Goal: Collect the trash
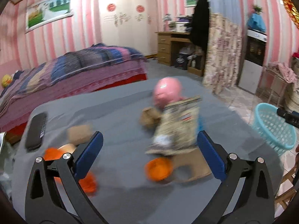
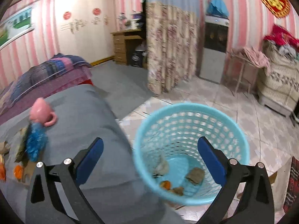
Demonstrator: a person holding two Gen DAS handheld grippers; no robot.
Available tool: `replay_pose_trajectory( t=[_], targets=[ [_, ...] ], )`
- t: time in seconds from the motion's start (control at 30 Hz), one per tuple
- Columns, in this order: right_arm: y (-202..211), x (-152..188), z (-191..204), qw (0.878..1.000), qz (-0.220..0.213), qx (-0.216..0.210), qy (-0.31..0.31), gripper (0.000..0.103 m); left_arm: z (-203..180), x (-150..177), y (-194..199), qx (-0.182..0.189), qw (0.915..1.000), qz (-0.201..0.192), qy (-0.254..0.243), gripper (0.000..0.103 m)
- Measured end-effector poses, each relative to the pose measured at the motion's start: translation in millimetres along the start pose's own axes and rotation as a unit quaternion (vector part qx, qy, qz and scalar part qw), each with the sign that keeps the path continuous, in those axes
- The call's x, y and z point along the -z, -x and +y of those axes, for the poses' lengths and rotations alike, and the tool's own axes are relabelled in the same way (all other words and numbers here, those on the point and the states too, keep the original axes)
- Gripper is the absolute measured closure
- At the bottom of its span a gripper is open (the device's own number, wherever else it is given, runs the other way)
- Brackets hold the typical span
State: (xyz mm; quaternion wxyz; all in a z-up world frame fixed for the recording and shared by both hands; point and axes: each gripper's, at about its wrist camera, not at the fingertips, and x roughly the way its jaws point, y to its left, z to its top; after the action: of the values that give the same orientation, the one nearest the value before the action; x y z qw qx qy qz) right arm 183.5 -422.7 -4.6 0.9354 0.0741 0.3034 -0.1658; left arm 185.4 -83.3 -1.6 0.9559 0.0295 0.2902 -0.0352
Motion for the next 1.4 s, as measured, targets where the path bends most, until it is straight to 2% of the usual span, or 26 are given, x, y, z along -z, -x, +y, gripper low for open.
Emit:
replay_pose_trajectory(
  t=[0.23,0.37,0.53,0.6,0.67,0.7,0.77,0.83,0.93,1.07,1.4],
  targets=[
    [26,17,75,0.998,-0.009,-0.054,0.041,0.005,92,33,10,-0.062,0.997,0.025,0.039,0.006],
    [32,36,120,0.993,0.01,-0.096,0.065,0.005,130,50,15,-0.08,0.9949,0.028,0.055,0.006],
    [37,56,168,0.987,0.027,-0.115,0.105,0.005,163,64,13,-0.093,0.9925,0.042,0.068,0.006],
    [40,62,183,0.983,0.03,-0.139,0.112,0.005,172,68,15,-0.105,0.9919,0.039,0.06,0.006],
    [44,68,198,0.976,0.027,-0.185,0.112,0.005,179,71,18,-0.116,0.9912,0.035,0.053,0.006],
    [45,72,205,0.974,0.03,-0.192,0.118,0.005,183,73,19,-0.118,0.991,0.035,0.054,0.006],
    [46,80,225,0.967,0.037,-0.206,0.146,0.009,192,77,19,-0.121,0.9901,0.038,0.061,0.006],
    [43,89,243,0.959,0.052,-0.224,0.163,0.03,200,80,17,-0.121,0.9892,0.042,0.071,0.006],
    [35,98,258,0.95,0.085,-0.247,0.172,0.052,212,84,15,-0.119,0.9877,0.045,0.091,0.006],
    [28,107,267,0.95,0.094,-0.233,0.187,0.055,221,87,15,-0.108,0.9872,0.044,0.108,0.006],
    [13,103,281,0.952,0.097,-0.216,0.195,0.057,212,82,3,-0.091,0.9888,0.06,0.102,0.006]
  ],
)
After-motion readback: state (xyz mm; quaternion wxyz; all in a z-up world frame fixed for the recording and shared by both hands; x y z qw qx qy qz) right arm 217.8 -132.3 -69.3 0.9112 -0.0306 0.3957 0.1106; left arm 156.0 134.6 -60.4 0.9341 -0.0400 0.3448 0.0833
